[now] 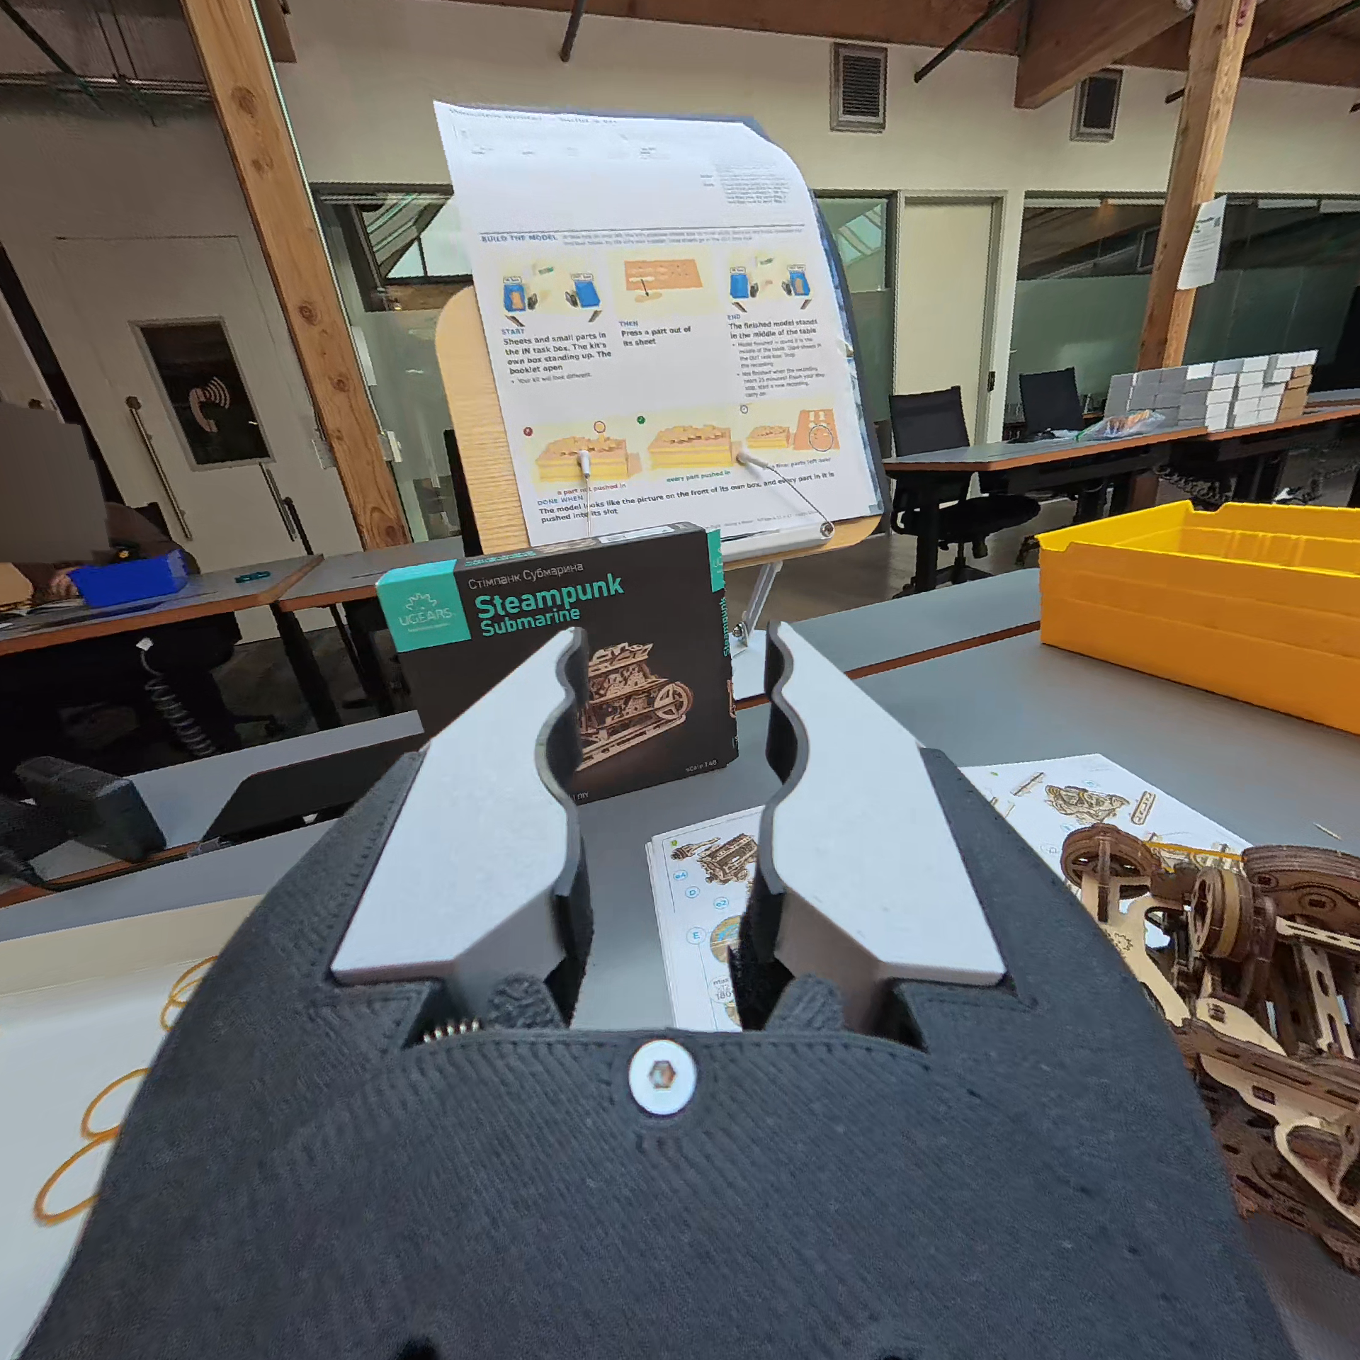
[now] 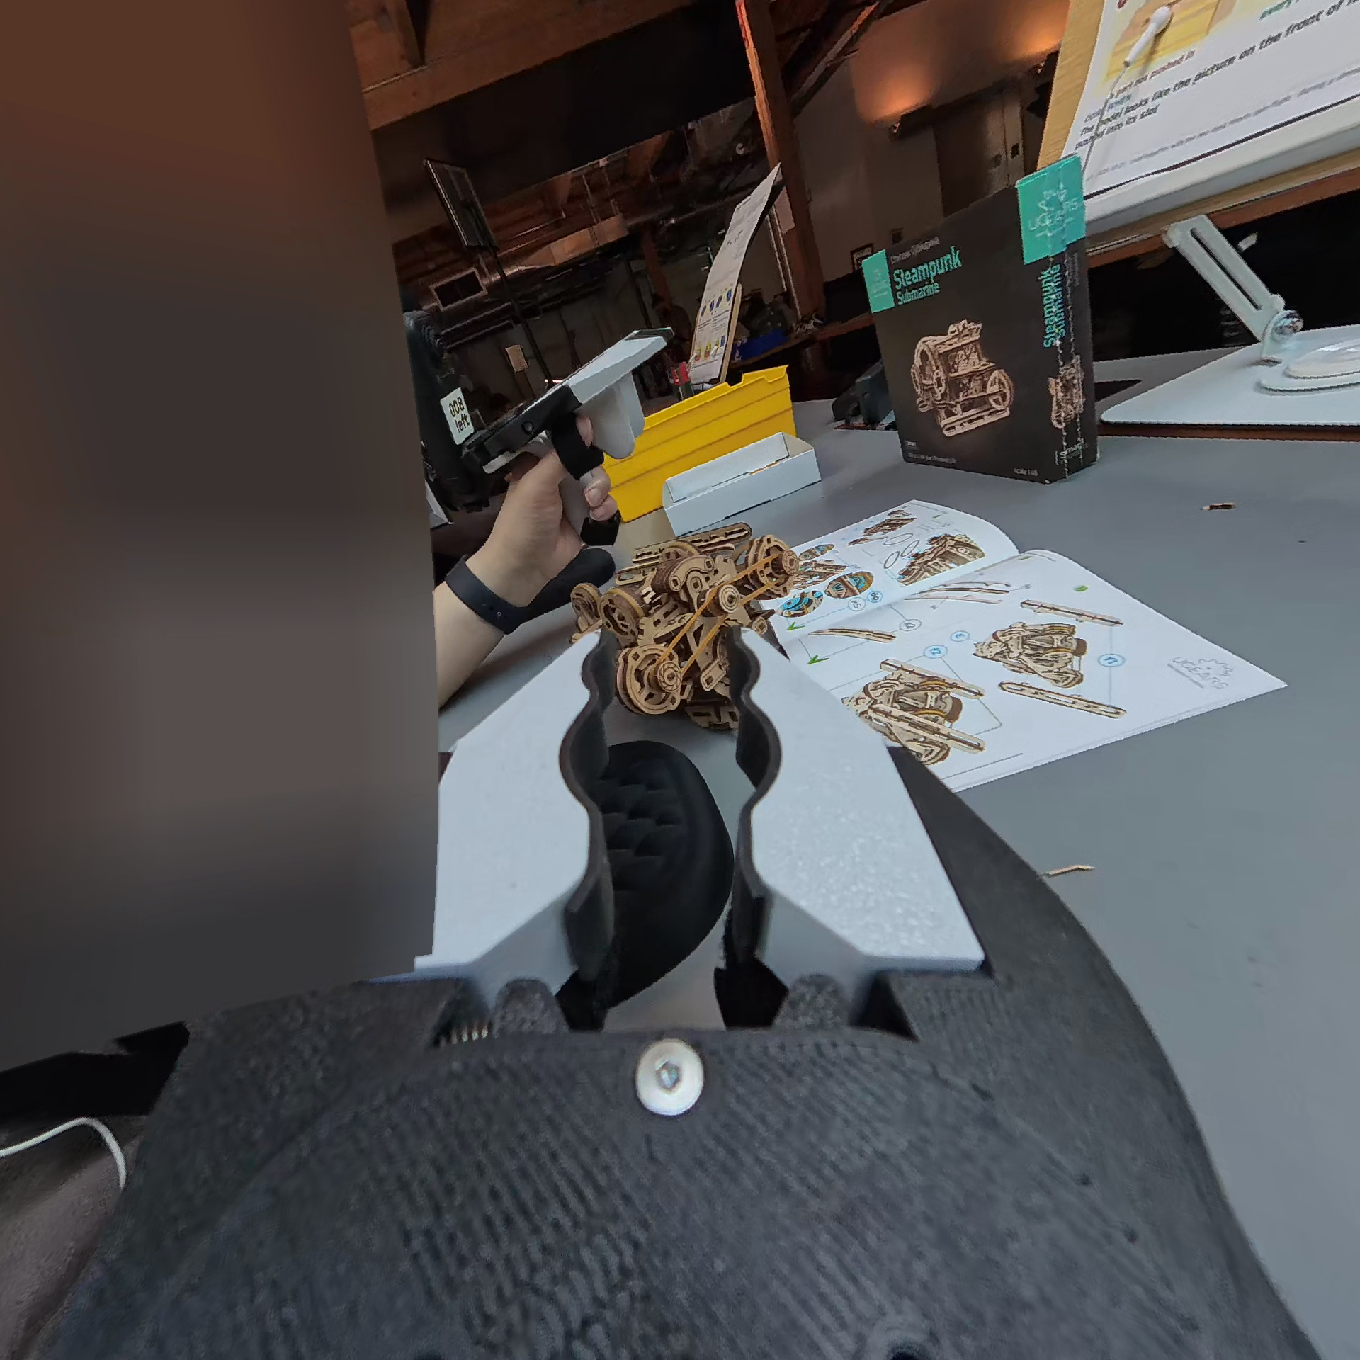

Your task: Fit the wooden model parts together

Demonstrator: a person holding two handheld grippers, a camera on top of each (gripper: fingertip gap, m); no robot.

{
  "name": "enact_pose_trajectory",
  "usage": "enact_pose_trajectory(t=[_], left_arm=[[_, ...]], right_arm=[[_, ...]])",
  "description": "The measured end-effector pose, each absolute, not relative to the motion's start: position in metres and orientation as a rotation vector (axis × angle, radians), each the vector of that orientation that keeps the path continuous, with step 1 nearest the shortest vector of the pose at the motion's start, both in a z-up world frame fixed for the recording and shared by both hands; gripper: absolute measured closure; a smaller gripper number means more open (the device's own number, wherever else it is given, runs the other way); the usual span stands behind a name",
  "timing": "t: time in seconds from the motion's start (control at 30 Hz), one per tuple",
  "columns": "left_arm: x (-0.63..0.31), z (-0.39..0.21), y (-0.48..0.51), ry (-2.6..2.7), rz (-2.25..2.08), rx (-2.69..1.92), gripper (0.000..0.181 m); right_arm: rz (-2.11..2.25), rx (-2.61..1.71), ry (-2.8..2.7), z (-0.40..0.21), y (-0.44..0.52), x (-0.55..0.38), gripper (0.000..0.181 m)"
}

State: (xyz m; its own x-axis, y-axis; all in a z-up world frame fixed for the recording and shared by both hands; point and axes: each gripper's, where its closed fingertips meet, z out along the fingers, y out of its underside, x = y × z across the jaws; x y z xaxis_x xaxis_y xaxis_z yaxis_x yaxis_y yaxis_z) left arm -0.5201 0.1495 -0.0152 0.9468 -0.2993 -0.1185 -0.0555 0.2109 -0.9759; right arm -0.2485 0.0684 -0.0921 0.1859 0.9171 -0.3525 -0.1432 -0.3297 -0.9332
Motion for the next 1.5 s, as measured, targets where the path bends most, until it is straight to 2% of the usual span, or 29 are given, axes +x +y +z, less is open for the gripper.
enact_pose_trajectory(t=[0.03,0.17,0.27,0.3,0.37,0.47,1.07,1.5], left_arm=[[-0.525,-0.013,0.148,0.291,-0.178,-1.343,0.136],[-0.543,-0.009,0.148,0.238,-0.163,-1.347,0.136],[-0.566,-0.029,0.152,0.303,-0.035,-1.536,0.131],[-0.578,-0.032,0.151,0.297,0.016,-1.569,0.132],[-0.592,-0.035,0.144,0.301,0.012,-1.585,0.146],[-0.604,-0.046,0.141,0.275,-0.068,-1.640,0.146],[-0.555,-0.102,0.163,0.478,-0.067,-1.821,0.146],[-0.582,-0.124,0.133,0.635,-0.018,-1.971,0.143]], right_arm=[[1.354,-1.472,-0.778,-0.093,0.069,-0.248,0.154],[1.359,-1.477,-0.775,-0.093,0.069,-0.248,0.154],[1.344,-1.471,-0.801,-0.093,0.067,-0.249,0.155],[1.342,-1.469,-0.805,-0.093,0.066,-0.250,0.155],[1.340,-1.468,-0.806,-0.093,0.066,-0.250,0.155],[1.348,-1.469,-0.804,-0.093,0.066,-0.250,0.155],[1.361,-1.473,-0.770,-0.091,0.069,-0.245,0.155],[1.402,-1.492,-0.735,-0.093,0.074,-0.244,0.155]])
